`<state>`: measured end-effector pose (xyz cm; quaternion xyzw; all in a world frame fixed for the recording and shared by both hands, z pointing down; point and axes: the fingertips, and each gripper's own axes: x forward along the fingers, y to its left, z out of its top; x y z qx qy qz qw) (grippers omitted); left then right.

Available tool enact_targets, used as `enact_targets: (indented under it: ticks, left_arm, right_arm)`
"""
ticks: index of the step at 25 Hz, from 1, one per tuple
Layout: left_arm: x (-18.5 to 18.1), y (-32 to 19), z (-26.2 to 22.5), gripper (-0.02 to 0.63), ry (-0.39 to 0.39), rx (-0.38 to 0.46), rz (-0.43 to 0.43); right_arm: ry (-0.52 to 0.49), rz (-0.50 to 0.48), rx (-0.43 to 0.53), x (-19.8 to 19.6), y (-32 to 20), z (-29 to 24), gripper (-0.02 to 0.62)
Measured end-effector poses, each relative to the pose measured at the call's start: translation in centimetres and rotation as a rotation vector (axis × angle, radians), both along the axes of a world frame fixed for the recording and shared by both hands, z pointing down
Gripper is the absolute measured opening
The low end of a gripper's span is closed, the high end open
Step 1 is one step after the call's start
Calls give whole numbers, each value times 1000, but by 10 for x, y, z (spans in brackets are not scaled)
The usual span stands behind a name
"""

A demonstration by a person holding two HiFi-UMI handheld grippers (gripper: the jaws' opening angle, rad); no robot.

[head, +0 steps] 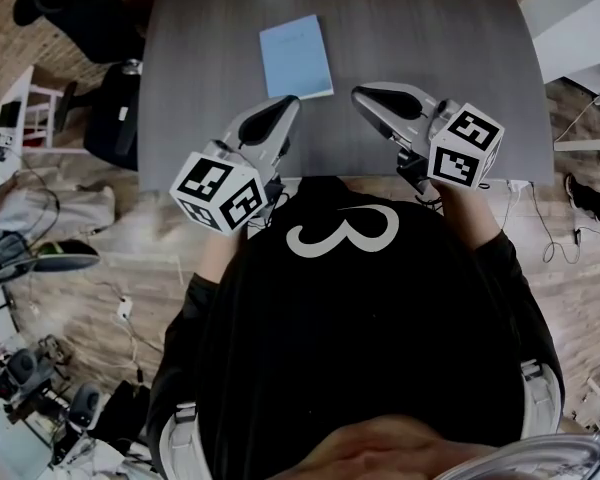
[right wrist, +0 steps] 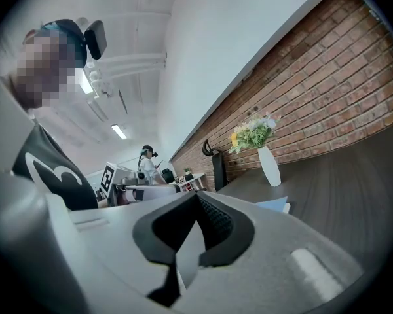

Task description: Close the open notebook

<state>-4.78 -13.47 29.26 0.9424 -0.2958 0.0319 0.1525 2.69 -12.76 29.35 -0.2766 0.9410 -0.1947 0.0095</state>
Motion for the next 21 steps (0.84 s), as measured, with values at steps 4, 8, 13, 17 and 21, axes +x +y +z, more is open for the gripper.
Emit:
enact_targets:
  ticks: [4, 8, 13, 17, 21]
  left_arm:
    - [2, 0, 0, 19, -3, 3, 7]
    - [5, 1, 1, 20, -18, 6, 13]
    - [9, 2, 2, 20, -36, 5, 25]
    - [11, -1, 5, 20, -41, 1, 26]
    - [17, -4, 9, 20, -43, -1, 29]
  right_arm:
    - [-3, 3, -2, -2, 0, 2, 0]
    - [0, 11, -11, 0, 0, 4, 0]
    - [-5, 14, -13, 1, 0, 4, 0]
    - [-5, 15, -21, 3, -3, 7, 0]
    - [-11, 17, -22, 6, -6, 11, 0]
